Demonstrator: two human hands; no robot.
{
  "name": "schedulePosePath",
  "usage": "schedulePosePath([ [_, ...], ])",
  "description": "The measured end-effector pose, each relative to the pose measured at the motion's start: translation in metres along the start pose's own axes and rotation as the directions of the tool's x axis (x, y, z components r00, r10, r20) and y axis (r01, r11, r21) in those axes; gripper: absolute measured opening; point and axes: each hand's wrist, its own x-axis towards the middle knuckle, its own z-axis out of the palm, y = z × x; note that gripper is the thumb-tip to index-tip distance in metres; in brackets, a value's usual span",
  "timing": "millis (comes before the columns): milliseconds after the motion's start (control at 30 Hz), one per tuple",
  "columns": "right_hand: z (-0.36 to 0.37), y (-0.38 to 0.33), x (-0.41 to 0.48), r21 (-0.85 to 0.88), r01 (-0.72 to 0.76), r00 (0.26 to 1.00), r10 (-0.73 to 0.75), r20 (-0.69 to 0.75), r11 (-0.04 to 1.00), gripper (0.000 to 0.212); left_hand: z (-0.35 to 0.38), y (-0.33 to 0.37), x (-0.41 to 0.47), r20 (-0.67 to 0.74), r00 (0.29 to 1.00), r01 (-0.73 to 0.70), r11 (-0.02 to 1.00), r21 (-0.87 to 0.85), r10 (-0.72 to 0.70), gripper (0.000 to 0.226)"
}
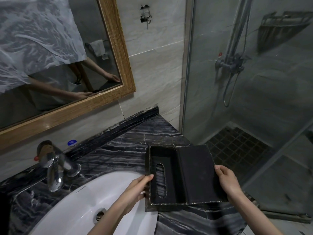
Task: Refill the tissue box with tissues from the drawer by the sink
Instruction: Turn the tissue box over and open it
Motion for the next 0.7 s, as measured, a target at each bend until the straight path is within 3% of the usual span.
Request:
schedulePosePath([
  [233, -0.004, -0.009, -0.004, 0.026, -0.003, 0.999, 0.004, -0.036, 1.0, 0.028, 0.003, -0.018, 0.01, 0.001, 1.0, 0.028, 0.994, -0.109, -0.028, 0.034],
  [700, 0.0, 0.008, -0.004, -0.099, -0.012, 0.997, 0.004, -0.076, 0.995, 0.031, 0.018, -0.028, 0.013, 0.022, 0.995, 0.1, 0.977, -0.19, -0.098, 0.028],
])
